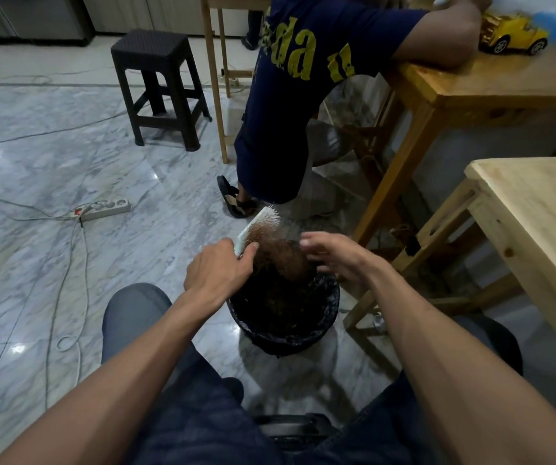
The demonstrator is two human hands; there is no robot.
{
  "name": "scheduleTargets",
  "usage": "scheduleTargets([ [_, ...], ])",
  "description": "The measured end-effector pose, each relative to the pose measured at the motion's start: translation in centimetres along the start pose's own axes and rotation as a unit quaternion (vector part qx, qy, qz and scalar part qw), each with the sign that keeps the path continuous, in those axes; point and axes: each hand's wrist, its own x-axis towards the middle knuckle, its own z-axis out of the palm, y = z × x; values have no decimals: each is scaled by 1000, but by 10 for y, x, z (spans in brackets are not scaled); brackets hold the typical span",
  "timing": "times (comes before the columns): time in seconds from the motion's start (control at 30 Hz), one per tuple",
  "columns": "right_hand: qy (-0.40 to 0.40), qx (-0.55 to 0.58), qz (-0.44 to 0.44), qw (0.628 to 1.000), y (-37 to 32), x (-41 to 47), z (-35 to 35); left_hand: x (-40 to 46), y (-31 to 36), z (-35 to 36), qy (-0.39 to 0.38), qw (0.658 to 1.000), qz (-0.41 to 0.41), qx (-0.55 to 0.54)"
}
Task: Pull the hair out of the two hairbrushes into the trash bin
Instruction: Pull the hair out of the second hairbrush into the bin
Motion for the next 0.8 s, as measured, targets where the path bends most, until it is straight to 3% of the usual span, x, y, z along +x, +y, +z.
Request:
scheduleTargets([
  [0.1, -25, -32, -34, 999, -8, -5, 11, -3, 2, 1, -10, 1000, 4, -5],
  [0.3, 87, -128, -49, 987, 0, -6, 7, -3, -8, -2, -11, 1000, -10, 7],
  [0.43, 205, -165, 13, 965, 16, -1, -6, -1, -15, -5, -2, 1000, -28, 7],
  [0.57, 310, -247, 112, 911, 26, -1, -9, 0, -16, -4, 7, 1000, -29, 0],
  [0.63, 295, -242, 125, 916, 26, -3, -6, 0, -13, -3, 2, 1000, -26, 2],
  [0.8, 91, -101, 2, 991, 15, -7, 7, -5, -4, 3, -3, 1000, -7, 4],
])
